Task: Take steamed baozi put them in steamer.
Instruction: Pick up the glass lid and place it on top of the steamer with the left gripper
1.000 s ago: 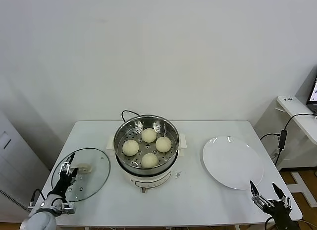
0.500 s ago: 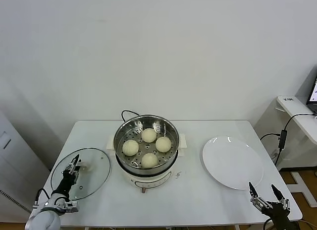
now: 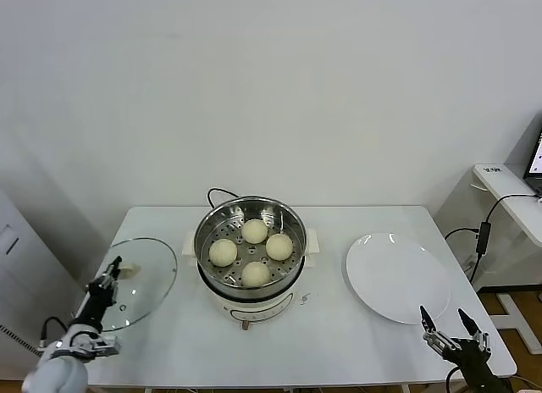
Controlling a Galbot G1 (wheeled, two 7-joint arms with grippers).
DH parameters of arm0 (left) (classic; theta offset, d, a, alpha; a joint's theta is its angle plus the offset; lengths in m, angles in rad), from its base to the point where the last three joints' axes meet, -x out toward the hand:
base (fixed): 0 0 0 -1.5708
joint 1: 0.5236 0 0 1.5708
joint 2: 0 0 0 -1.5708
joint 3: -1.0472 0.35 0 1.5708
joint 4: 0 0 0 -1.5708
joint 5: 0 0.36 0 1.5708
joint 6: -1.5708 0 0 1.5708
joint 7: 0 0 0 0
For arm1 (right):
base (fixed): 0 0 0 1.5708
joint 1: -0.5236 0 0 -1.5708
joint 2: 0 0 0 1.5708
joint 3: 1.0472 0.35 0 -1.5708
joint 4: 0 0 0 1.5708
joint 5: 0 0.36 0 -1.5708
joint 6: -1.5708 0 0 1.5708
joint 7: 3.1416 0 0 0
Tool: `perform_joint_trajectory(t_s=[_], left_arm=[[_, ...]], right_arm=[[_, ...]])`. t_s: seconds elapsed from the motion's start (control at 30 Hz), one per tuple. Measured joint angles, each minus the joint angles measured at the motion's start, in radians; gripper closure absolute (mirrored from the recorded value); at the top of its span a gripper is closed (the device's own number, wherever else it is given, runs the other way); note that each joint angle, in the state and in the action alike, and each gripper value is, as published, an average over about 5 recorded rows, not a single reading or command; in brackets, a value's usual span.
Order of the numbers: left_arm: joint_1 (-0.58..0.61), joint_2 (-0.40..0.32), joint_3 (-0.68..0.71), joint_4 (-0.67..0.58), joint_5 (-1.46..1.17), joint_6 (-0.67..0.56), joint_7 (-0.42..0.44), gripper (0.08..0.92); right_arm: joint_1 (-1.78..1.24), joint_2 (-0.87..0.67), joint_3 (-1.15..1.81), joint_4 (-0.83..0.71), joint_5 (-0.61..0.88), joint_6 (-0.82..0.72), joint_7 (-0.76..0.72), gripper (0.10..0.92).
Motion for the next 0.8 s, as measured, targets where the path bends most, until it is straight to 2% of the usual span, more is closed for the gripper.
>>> perform_joint_trajectory(t_s=[0.2,0.4,0.6,0.8], left_arm=[[0.018,0.107,0.013,-0.123,-0.166,0.109,0.078,0.886],[0.018,0.215,0.087,-0.288,-0.269,0.275,0.154,0.886],[-0.037,0.274,0.27,-0.431,-0.265,0.485,0.213,0.886],[-0.157,0.273,0.501,-0.482,-0.191,0.665,0.257,0.886]], right_arm=[[0.014,-0.021,-0.013,-0.007,-0.001,-0.012,-0.023,0.203],[0.025,-0.029,-0.017,-0.02,-0.012,-0.022,-0.039,0.203],[0.017,-0.018,-0.008,-0.029,-0.027,-0.023,-0.053,0.203],[0.001,-0.001,0.01,-0.035,-0.04,-0.021,-0.066,0.203]])
